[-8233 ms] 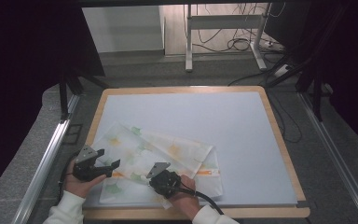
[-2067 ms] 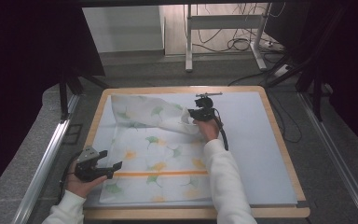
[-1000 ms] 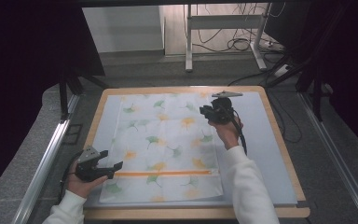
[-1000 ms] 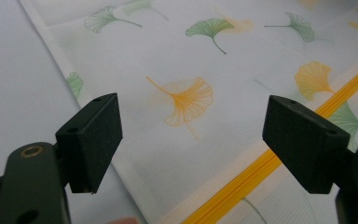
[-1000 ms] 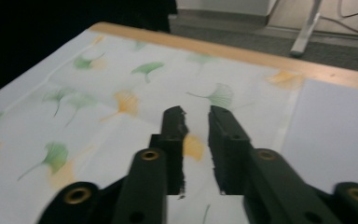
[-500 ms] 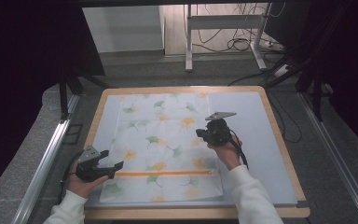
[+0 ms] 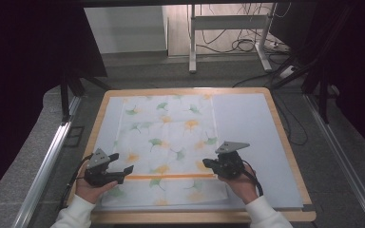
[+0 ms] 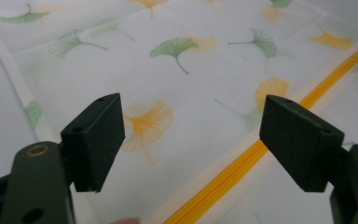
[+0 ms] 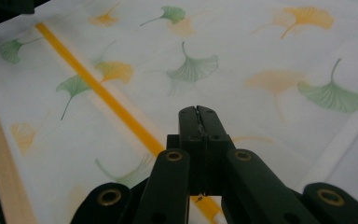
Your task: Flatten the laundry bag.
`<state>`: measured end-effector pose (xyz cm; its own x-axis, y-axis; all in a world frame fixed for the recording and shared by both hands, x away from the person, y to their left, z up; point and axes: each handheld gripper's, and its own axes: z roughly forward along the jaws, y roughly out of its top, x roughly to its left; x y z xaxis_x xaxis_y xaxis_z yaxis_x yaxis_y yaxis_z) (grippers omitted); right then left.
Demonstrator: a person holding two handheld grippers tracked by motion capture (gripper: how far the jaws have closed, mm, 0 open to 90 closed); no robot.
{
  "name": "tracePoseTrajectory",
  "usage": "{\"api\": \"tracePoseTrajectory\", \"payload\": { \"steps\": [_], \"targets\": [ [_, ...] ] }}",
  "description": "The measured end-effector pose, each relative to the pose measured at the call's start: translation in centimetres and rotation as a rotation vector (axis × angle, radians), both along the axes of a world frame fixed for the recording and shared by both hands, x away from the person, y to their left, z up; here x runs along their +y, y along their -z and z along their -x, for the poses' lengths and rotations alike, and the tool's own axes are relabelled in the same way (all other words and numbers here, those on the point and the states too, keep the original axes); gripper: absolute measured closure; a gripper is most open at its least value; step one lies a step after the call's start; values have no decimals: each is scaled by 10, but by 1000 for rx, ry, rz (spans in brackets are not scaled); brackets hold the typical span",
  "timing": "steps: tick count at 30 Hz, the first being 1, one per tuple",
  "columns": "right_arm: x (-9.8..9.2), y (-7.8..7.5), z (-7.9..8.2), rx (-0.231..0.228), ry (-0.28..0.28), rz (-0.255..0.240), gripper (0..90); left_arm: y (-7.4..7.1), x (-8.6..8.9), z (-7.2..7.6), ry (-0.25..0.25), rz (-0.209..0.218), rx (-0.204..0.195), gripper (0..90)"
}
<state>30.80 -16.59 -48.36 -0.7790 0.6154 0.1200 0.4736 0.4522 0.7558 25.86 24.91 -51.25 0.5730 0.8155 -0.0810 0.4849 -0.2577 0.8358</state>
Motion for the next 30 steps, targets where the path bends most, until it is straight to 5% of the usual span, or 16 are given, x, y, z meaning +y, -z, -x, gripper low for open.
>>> {"api": "tracePoseTrajectory", "payload": {
  "steps": [9, 16, 30],
  "targets": [
    [-13, 9, 24, 21, -9, -13, 890, -9, -17, 3, 26, 29, -19, 223],
    [-13, 15, 39, 41, -24, -1, 883, -14, -32, 2, 53, -12, -65, 207],
    [-20, 19, 52, 50, -12, 11, 891, -22, -71, -4, 165, -50, -34, 239]
  ]
}}
